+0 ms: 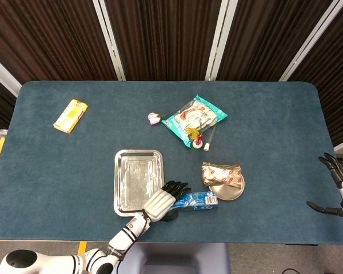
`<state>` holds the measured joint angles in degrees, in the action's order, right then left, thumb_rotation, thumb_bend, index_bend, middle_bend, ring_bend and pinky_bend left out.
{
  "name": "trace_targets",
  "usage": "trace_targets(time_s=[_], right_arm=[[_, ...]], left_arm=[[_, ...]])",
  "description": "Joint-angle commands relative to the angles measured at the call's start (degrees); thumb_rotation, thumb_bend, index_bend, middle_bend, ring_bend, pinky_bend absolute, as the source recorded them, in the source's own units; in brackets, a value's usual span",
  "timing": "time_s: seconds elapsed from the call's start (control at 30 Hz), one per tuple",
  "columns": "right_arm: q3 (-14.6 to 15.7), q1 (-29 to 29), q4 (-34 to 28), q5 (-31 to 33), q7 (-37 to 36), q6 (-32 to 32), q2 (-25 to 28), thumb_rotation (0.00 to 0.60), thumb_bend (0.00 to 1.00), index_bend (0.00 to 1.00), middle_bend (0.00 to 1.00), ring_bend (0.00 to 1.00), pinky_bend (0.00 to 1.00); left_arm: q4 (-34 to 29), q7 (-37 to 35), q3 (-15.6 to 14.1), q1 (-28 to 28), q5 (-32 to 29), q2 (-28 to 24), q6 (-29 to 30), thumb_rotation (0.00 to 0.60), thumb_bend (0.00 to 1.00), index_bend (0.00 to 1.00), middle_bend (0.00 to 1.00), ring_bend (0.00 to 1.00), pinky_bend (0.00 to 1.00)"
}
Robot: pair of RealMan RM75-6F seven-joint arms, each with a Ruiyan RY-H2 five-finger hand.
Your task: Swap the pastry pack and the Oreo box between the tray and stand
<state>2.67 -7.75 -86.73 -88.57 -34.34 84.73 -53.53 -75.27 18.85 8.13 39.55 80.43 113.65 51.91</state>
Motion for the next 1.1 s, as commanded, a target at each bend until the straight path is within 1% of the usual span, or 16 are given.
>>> trace_targets(time_s=[0.03,0.07,0.1,0.17,0.23,0.33,0.47,0.57,0.67,0.77,0.83,0.87,0.97,1.03,1.1], right_arm=[[-0.27,0.05,-0.08,0.1,0.32,-0.38,-0.07,0.6,0.21,0.0,0.0,0.0,0.03],[-0.35,0.04,-0.17,0.11,0.53,-0.56,-0.1,0.6,0.22,0.0,0.0,0.0,0.03],[-0.42,0.01,-0.3,0.05,0.84,-0.84,-0.15,0.6,0.21,0.0,0.0,0.0,0.03],[-0.47,-0.02,-0.58,-0.09,1.31,-1.23,-0.14,0.6,0.21,0.0,0.0,0.0,0.03],[-0.56,-0.01,-0.91,-0.29,1.89,-1.5,-0.18,0.6,0.21,0.0,0.0,0.0,0.03],[-0.72,0.06,-1.31,-0.43,2.63,-1.8,-0.22,0.6,0.21,0.0,0.0,0.0,0.03],[-0.95,0.12,-1.7,-0.46,3.58,-2.21,-0.33,0.6,0.21,0.0,0.0,0.0,0.03],[-1.07,0.27,-1.99,-0.57,4.12,-2.31,-0.34,0.6,0.21,0.0,0.0,0.0,0.03],[-1.13,0.58,-2.3,-0.89,4.58,-2.04,-0.33,0.6,0.21,0.0,0.0,0.0,0.03],[-1.15,0.76,-2.64,-1.19,5.21,-1.93,-0.41,0.6,0.21,0.0,0.0,0.0,0.03],[-1.16,0.88,-3.03,-1.46,6.01,-1.84,-0.52,0.6,0.21,0.0,0.0,0.0,0.03],[-1.15,0.95,-3.29,-1.61,6.6,-1.79,-0.65,0.6,0.21,0.0,0.0,0.0,0.03],[-1.01,1.03,-3.89,-2.43,8.02,-1.62,-1.1,0.6,0.21,0.0,0.0,0.0,0.03],[-0.71,1.03,-4.29,-3.35,8.85,-1.63,-1.37,0.6,0.21,0.0,0.0,0.0,0.03],[-0.52,1.01,-4.54,-4.06,9.47,-1.63,-1.57,0.6,0.21,0.0,0.0,0.0,0.03]], left_arm=[[2.16,-1.76,0.33,0.61,0.89,1.62,2.0,0.6,0.37,0.25,0.29,0.24,0.29],[2.6,-2.91,0.2,0.7,1.62,1.85,2.6,0.6,0.37,0.32,0.35,0.28,0.31],[3.29,-4.56,-0.03,0.83,2.68,2.14,3.44,0.6,0.37,0.4,0.44,0.33,0.34],[4.23,-6.78,-0.34,0.95,3.98,2.52,4.64,0.6,0.38,0.5,0.55,0.39,0.36],[4.99,-9.24,-0.64,1.11,5.52,2.71,6.11,0.6,0.4,0.57,0.62,0.43,0.37],[5.35,-11.77,-1.05,1.25,7.27,2.44,7.96,0.6,0.43,0.62,0.68,0.46,0.39],[4.27,-13.96,-1.07,1.28,8.23,1.12,9.43,0.6,0.45,0.65,0.7,0.47,0.4],[2.37,-14.35,-0.99,0.86,9.3,-1.51,11.48,0.6,0.46,0.67,0.71,0.48,0.4],[0.61,-13.99,-1.47,-0.29,11.34,-6.68,14.87,0.6,0.46,0.67,0.72,0.48,0.4],[0.71,-14.18,-1.95,-1.66,11.72,-11.09,16.81,0.6,0.45,0.66,0.71,0.48,0.39],[0.85,-14.07,-1.83,-3.2,9.74,-13.58,17.25,0.6,0.44,0.64,0.69,0.46,0.38],[0.57,-14.56,-1.82,-4.03,8.42,-14.62,17.19,0.6,0.43,0.62,0.67,0.45,0.37],[0.76,-14.94,-2.12,-5.3,6.03,-16.41,16.29,0.6,0.42,0.54,0.55,0.39,0.33],[0.84,-14.4,-2.56,-5.92,4.23,-17.47,14.83,0.6,0.41,0.44,0.45,0.31,0.29],[-0.46,-14.55,-2.84,-6.42,2.08,-18.64,12.88,0.6,0.4,0.23,0.27,0.17,0.2]])
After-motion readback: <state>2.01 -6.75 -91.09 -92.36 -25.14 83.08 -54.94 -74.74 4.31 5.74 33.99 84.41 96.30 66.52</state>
